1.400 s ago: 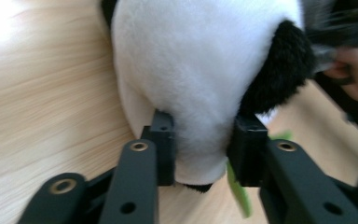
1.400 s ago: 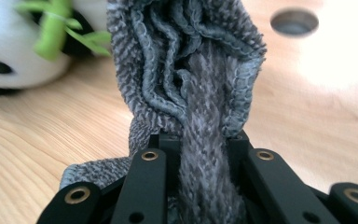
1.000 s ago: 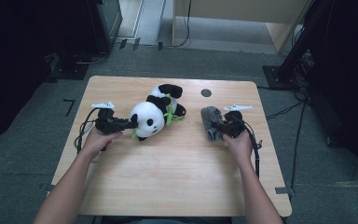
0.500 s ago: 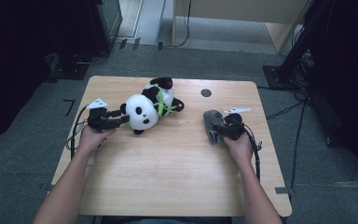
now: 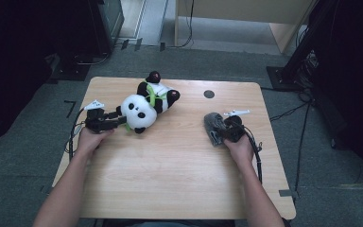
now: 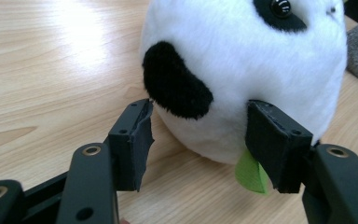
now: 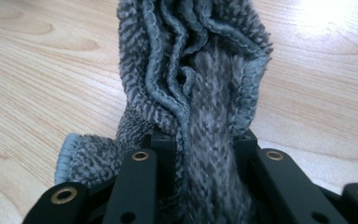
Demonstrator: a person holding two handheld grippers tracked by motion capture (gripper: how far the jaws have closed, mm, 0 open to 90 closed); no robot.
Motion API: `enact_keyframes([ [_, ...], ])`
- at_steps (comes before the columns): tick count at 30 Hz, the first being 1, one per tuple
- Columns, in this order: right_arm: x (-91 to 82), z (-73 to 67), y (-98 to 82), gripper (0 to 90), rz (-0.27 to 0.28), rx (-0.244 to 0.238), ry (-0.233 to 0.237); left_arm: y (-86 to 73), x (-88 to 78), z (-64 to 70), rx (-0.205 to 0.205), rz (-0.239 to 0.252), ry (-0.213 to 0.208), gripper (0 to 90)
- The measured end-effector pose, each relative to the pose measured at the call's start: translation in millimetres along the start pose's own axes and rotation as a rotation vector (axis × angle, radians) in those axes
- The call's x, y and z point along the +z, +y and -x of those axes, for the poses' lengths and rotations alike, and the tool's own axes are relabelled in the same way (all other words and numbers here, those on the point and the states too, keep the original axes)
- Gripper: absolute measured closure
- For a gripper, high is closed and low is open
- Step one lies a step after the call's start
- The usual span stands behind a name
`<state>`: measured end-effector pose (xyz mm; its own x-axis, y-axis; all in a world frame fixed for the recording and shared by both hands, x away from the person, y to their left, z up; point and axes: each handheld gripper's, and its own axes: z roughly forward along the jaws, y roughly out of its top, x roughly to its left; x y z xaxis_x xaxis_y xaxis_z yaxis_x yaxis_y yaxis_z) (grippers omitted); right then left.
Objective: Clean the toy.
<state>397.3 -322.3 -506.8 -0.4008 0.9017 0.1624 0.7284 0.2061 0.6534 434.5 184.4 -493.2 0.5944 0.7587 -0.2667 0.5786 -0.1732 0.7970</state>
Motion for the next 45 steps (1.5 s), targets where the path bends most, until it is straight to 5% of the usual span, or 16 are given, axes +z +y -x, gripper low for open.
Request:
enact_keyframes([
  [7,4.4,-1.9,-1.8,58.0,0.046,-0.025,0.005,-2.0,0.4,-4.1,-0.023,-0.006,0.004,37.0],
  [17,-1.2,-0.4,2.7,37.4,0.061,-0.016,-0.013,-2.3,-4.0,-2.5,0.022,-0.024,0.041,35.8],
  [23,-12.0,-2.4,6.5,35.6,0.087,-0.016,-0.024,-1.1,-8.6,1.6,0.059,-0.036,0.065,35.4],
  [27,-24.8,-0.2,8.7,34.6,0.155,0.009,0.009,-2.3,-12.6,1.2,0.059,-0.040,0.068,35.2],
  [35,-47.6,5.3,5.2,32.6,0.199,0.023,0.047,-4.5,-28.6,6.8,0.083,-0.059,0.090,34.5],
  [45,-65.1,20.2,-14.8,33.4,0.198,0.030,0.015,-18.0,-37.1,15.8,0.122,-0.080,0.118,33.2],
])
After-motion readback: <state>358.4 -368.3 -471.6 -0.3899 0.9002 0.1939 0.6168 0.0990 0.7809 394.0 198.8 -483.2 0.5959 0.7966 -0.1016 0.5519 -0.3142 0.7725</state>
